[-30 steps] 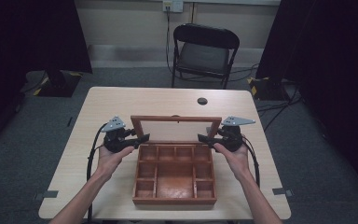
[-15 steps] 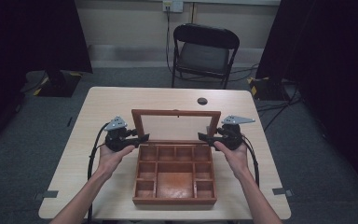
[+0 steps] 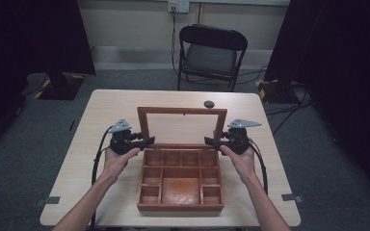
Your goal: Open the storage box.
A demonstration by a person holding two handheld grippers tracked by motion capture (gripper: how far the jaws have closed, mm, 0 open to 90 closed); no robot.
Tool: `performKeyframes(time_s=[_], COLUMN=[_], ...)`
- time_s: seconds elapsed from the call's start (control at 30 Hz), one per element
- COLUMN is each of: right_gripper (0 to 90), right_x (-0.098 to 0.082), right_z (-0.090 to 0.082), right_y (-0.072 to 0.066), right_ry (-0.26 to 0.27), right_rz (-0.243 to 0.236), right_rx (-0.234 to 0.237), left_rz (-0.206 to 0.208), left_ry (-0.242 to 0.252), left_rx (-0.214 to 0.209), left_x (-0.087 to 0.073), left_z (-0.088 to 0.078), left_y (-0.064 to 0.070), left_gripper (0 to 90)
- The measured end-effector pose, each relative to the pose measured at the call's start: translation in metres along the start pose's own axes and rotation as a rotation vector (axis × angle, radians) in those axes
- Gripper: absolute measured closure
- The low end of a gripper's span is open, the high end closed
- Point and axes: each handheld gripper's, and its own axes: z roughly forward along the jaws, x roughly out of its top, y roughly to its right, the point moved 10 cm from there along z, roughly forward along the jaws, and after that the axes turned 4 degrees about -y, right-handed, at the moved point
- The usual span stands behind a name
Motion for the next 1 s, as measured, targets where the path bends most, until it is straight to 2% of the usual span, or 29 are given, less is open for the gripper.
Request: performKeyframes(time_s=[0.03,0.1,0.17,0.33,0.6,0.8,1.0], right_gripper=[43.9,44.7,44.8,45.5,47.4,46.8,43.1], right_x=[0.001,0.0,-0.001,0.0,0.0,0.004,0.007], right_z=[0.0,0.001,0.003,0.007,0.013,0.016,0.018], right_y=[0.001,0.002,0.003,0.005,0.014,0.016,0.018], right_ry=[0.001,-0.004,-0.01,-0.004,0.005,-0.015,0.004], right_rz=[0.005,0.003,0.007,0.013,0.036,0.024,0.039], right_rx=[0.004,0.004,0.01,0.008,-0.002,-0.011,-0.006], left_rz=[0.003,0.054,0.042,0.05,0.017,0.012,0.002], left_ry=[-0.003,-0.027,-0.031,-0.029,-0.022,-0.025,-0.035], left_rx=[0.012,0.044,0.029,0.044,0.047,0.048,0.046], left_x=[0.0,0.001,0.003,0.005,0.008,0.007,0.007], left_z=[0.0,0.001,0.002,0.004,0.01,0.013,0.015], left_y=[0.0,0.001,0.003,-0.002,-0.01,-0.013,-0.017], left_gripper=[56.1,55.6,54.2,55.6,57.9,58.1,58.2])
